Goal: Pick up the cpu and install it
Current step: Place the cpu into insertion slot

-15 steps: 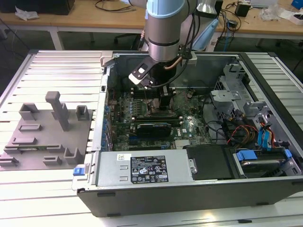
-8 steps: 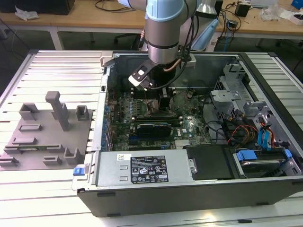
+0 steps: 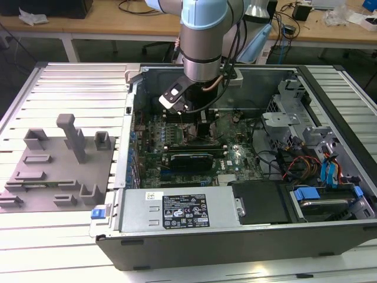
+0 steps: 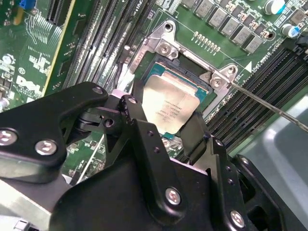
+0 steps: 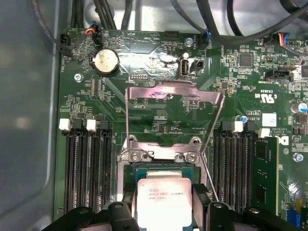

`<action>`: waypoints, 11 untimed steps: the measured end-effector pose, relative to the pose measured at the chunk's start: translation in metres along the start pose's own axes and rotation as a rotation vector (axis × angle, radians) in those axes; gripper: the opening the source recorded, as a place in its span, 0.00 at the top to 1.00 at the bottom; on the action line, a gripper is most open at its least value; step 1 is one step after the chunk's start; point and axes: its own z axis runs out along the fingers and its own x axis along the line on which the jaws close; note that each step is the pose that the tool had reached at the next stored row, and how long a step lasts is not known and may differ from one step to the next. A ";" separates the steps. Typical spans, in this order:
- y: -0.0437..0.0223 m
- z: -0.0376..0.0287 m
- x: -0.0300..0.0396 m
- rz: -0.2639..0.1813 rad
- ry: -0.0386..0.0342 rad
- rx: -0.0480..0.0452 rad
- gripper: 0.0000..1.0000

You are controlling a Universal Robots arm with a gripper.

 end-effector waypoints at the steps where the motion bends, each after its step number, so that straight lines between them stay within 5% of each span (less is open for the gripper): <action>1: 0.0000 0.0000 0.0000 0.001 -0.0001 0.0001 0.45; 11: -0.0010 0.0030 0.0001 0.001 0.0016 0.0000 0.45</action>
